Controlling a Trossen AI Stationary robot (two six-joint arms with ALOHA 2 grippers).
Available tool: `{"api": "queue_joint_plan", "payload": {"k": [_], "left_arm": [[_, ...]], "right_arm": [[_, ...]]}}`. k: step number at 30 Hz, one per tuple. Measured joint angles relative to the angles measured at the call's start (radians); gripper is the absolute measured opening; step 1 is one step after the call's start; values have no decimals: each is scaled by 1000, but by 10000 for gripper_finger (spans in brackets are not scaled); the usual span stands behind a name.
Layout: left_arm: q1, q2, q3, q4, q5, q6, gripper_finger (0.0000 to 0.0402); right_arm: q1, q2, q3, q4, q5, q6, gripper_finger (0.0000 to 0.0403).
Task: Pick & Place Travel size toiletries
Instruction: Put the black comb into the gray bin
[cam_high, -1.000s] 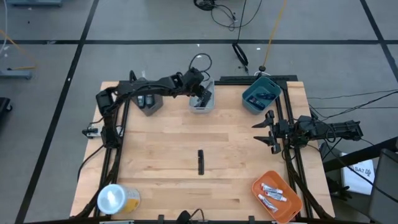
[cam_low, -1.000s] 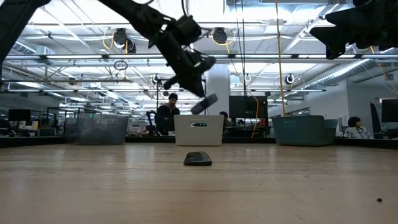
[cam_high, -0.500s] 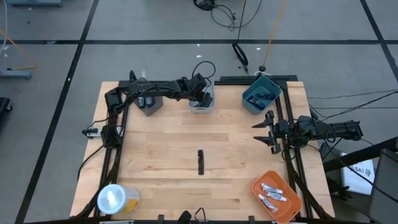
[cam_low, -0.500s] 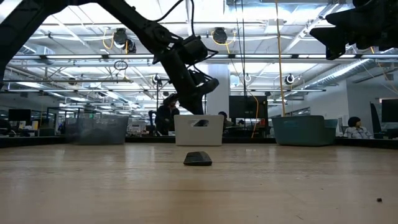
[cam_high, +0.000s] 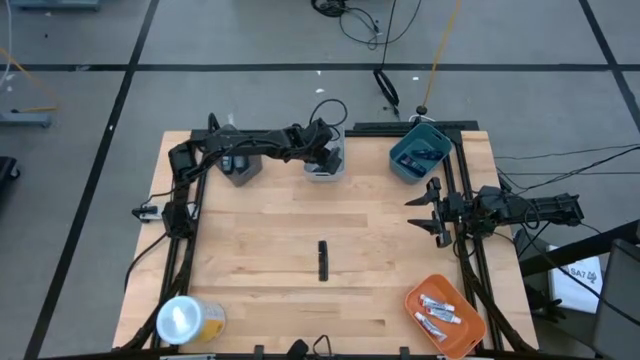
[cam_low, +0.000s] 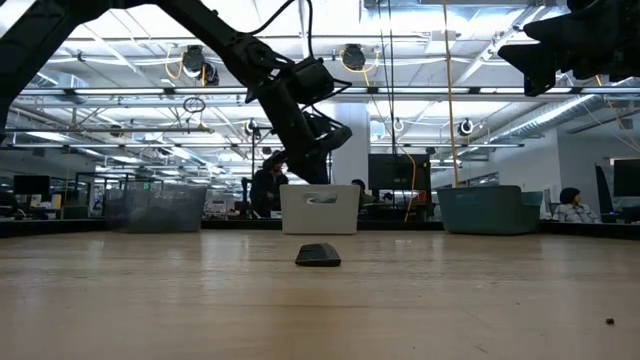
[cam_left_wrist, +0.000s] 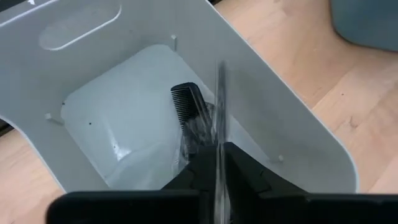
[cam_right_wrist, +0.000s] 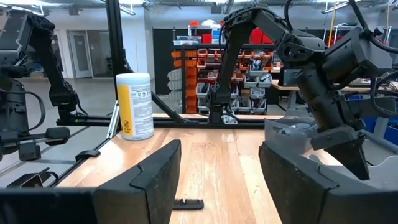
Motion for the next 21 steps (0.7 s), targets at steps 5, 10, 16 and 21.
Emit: {"api": "queue_joint_plan", "payload": {"k": [5,10,16,21], "left_arm": [[0,0,0,0,0,1,67],[0,-11,-1,5,19,45,105],[-24,-122,-1,-8,116,172,123],[-106,-260,-1,-35,128,253,123]], "right_arm": [[0,0,0,-7,0,0,210],[0,0,0,-8,0,0,210],[0,0,0,-9,0,0,210],[0,0,0,-11,2,0,210]]}}
